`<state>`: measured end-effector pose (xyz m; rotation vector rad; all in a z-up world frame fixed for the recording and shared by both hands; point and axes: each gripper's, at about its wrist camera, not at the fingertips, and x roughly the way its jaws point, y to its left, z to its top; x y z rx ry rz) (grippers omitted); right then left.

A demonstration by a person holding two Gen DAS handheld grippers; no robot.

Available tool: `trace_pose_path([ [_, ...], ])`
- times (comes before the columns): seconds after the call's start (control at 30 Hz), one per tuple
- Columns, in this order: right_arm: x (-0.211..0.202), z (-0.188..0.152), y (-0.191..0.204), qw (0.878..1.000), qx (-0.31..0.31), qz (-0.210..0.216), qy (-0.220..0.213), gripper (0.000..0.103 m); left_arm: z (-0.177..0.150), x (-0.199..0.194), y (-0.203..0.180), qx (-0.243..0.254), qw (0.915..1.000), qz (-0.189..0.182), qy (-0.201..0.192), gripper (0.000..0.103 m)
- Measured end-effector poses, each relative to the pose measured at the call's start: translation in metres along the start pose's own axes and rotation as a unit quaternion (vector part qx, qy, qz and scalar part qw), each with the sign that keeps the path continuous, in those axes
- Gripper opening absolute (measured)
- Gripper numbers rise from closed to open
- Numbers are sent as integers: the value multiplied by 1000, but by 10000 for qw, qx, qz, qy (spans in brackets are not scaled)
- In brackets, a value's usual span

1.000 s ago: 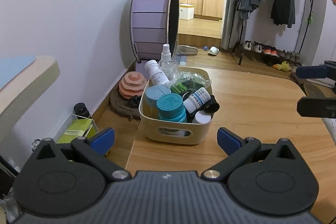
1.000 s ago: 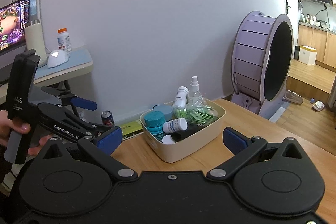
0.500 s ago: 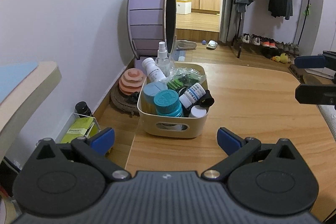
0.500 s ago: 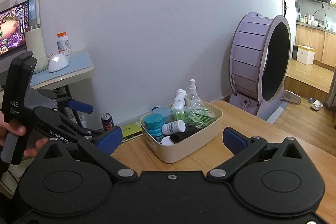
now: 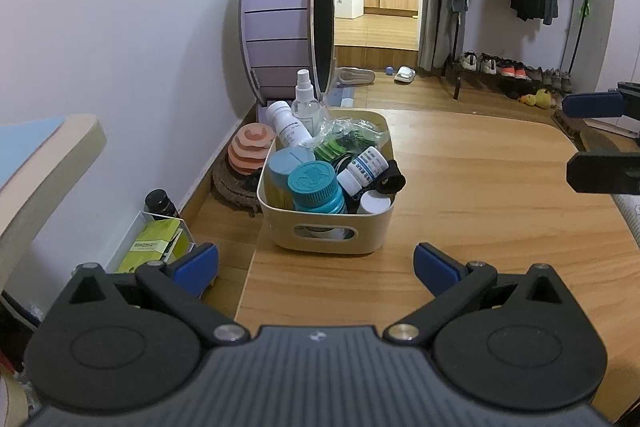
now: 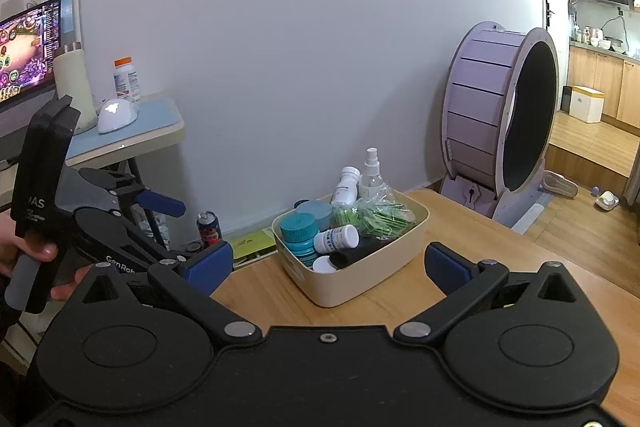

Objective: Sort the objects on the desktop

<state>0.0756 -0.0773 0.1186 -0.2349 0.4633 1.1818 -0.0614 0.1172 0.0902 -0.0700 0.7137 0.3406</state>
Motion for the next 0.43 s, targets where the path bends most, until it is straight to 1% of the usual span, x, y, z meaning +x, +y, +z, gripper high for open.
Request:
trace_pose_path([
  [0.43,3,-1,6,9999,-102,-28,57,103,-2,3,-2,46,10000,2,35,103],
])
